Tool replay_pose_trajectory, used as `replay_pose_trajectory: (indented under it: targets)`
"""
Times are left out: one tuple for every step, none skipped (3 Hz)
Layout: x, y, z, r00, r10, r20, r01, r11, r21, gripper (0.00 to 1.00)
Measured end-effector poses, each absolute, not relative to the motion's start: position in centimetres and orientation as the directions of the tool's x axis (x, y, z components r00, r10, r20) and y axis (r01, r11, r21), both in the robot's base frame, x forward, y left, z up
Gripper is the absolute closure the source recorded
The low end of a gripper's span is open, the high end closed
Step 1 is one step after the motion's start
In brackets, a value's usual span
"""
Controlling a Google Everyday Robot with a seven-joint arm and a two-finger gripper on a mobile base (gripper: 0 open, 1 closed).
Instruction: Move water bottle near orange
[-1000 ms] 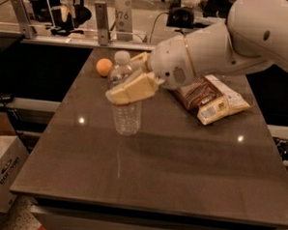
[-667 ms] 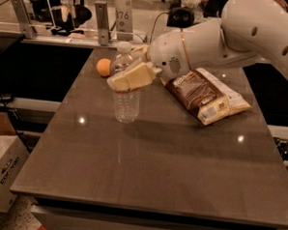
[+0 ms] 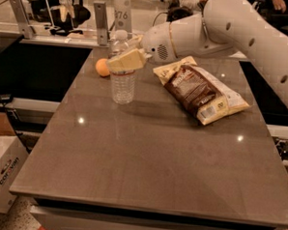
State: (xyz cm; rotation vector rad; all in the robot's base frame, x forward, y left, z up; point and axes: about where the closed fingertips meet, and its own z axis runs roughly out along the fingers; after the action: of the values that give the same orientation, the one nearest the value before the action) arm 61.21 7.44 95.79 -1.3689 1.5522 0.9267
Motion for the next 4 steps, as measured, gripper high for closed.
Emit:
replay_pose_trajectory:
  targets:
    - [64.1, 8.2, 95.9, -0.056, -0.356, -0.933, -0.986, 0.164, -0.003, 1.00]
    - [66.5, 8.6, 96.0, -0.064, -0.350, -0.934, -0.981, 0.194, -0.005, 1.00]
    - [68.8, 8.8, 95.8, -0.069, -0.343, -0.937, -0.975, 0.220, -0.009, 1.00]
    - [70.2, 9.0, 95.7, -0.065, -0.328, -0.942, -0.972, 0.233, -0.015, 1.00]
